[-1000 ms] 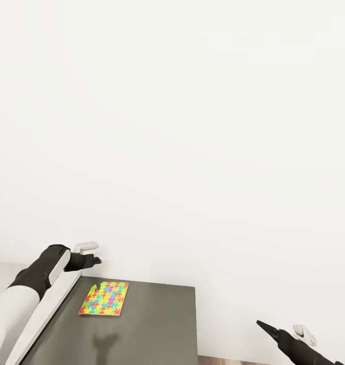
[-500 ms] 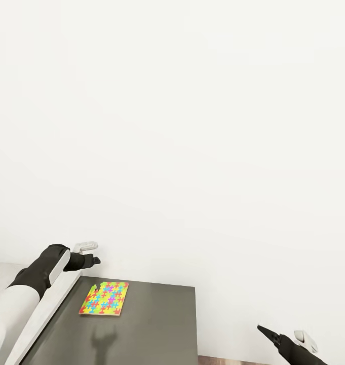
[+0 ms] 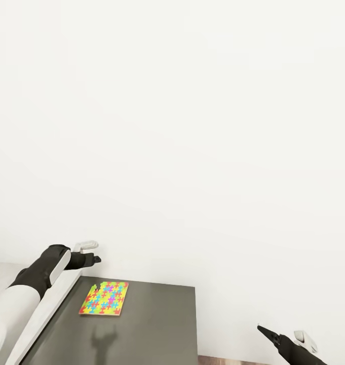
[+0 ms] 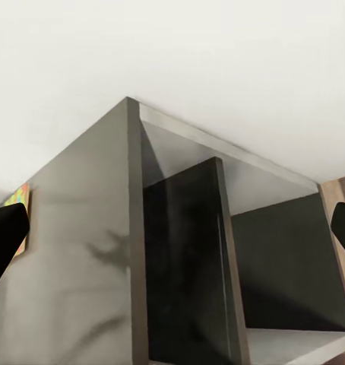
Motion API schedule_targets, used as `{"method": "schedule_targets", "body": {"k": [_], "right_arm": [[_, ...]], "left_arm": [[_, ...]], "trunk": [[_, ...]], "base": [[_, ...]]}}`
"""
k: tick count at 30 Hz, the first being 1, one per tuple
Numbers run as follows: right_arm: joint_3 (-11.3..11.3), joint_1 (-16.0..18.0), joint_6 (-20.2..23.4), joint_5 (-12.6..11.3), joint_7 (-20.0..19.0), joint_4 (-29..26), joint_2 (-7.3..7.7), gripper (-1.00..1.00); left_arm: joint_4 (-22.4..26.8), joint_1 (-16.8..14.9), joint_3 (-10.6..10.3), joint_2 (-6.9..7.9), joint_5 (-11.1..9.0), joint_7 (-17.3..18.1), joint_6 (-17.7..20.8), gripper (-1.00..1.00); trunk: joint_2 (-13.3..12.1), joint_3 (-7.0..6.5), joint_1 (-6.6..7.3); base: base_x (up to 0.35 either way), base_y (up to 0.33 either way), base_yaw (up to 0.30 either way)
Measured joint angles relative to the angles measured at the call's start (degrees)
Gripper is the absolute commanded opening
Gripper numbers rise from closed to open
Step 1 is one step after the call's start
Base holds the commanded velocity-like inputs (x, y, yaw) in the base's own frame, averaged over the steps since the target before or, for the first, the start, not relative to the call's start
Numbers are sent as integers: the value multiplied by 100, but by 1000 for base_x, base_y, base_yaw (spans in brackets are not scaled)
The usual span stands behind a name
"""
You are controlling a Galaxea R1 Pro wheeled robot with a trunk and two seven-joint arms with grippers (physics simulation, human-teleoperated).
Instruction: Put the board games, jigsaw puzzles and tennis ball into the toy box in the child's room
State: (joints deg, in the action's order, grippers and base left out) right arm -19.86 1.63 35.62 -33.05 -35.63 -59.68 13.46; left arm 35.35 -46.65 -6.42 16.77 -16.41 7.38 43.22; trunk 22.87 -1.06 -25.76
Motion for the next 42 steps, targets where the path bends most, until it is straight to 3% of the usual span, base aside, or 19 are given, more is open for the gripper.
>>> {"method": "schedule_targets", "body": {"k": [13,42], "right_arm": [[-8,2,0,-4,9,23,0,100],[-9,-1,-257,-5,0,246,9,100]], "left_arm": [[-348,0,22,-10,28,3,-421,100],[-386,4,11,7,42,12,-495,100]], "trunk": [[-1,91,0],[-10,352,1]], "base": [[0,0,0],[0,0,0]]}}
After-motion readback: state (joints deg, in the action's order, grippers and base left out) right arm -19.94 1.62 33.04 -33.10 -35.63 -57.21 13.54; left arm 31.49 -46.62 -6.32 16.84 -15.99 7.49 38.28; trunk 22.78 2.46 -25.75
